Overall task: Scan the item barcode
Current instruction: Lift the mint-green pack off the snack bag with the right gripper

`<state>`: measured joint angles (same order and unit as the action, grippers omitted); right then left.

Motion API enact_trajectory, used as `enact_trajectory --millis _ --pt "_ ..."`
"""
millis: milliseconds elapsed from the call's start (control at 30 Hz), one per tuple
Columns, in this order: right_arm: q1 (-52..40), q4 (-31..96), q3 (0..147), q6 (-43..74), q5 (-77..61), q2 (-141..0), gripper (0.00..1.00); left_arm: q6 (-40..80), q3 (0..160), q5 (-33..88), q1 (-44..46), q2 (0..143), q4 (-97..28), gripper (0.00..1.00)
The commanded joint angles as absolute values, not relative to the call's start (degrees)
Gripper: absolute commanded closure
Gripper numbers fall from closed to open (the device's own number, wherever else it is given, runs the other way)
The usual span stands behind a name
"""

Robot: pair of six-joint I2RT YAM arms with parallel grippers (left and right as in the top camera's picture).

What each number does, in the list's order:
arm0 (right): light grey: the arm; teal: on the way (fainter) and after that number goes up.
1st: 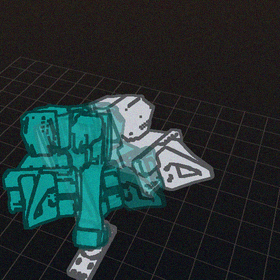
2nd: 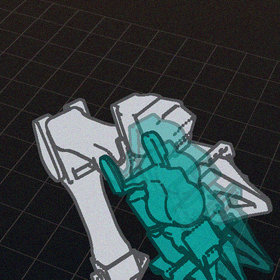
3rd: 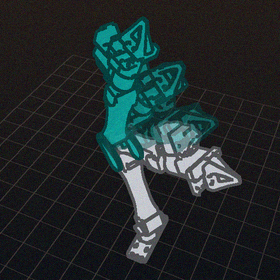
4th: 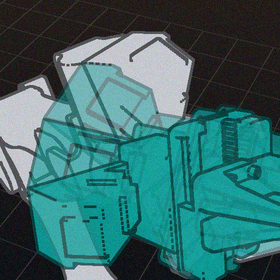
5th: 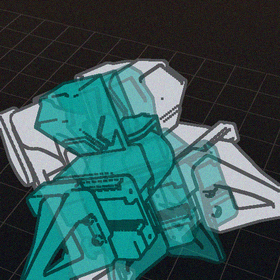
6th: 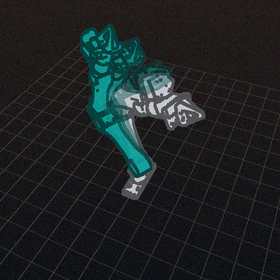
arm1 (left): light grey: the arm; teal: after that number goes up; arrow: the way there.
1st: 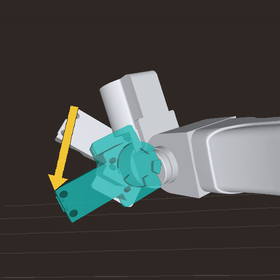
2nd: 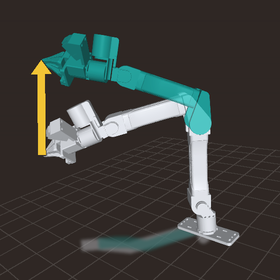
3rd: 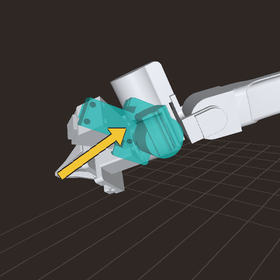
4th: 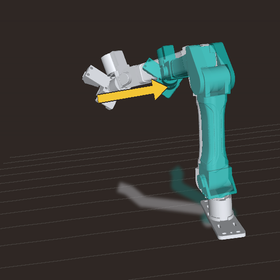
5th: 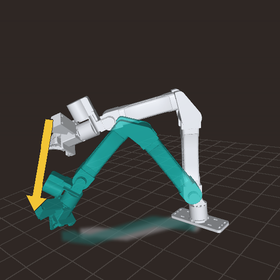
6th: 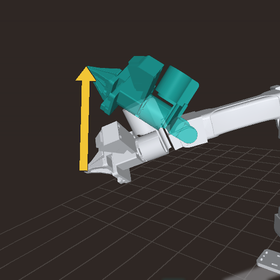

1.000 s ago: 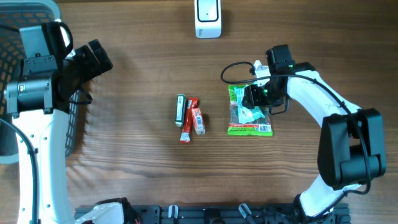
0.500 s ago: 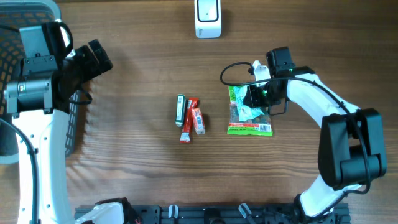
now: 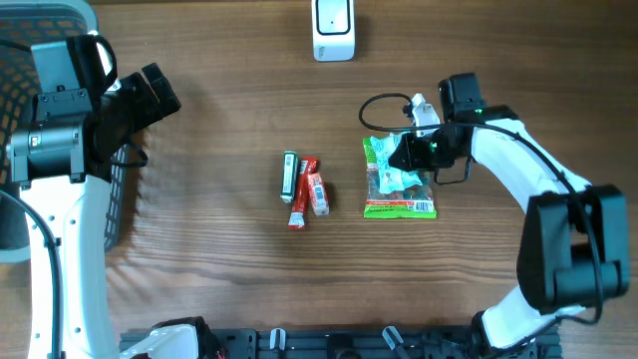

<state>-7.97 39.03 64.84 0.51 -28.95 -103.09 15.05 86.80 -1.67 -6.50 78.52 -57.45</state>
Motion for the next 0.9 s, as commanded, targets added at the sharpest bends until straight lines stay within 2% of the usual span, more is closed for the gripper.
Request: enact_trajectory --millis 0,133,367,633,867 --pt "-7.73 39.92 64.71 0.21 -31.88 -98.28 0.96 13.89 87.37 -2.02 -6.72 78.13 -57.32 0.0" --pt "-7.38 40.62 64.71 0.67 -35.07 -95.68 0.96 13.89 87.37 -2.04 -6.72 78.13 -57.32 0.0" --pt "-3.18 40.77 64.71 0.67 -53.95 -87.83 0.96 13.89 87.37 -2.04 -6.72 78.13 -57.32 0.0" --pt "-2.87 43.83 61.43 1.93 -38.5 -86.08 0.96 13.89 87.37 -2.04 -6.72 78.13 -57.32 0.0" --pt "-4.16 32.36 49.67 7.07 -35.33 -87.15 0.96 13.89 87.37 -2.04 -6.72 78.13 -57.32 0.0"
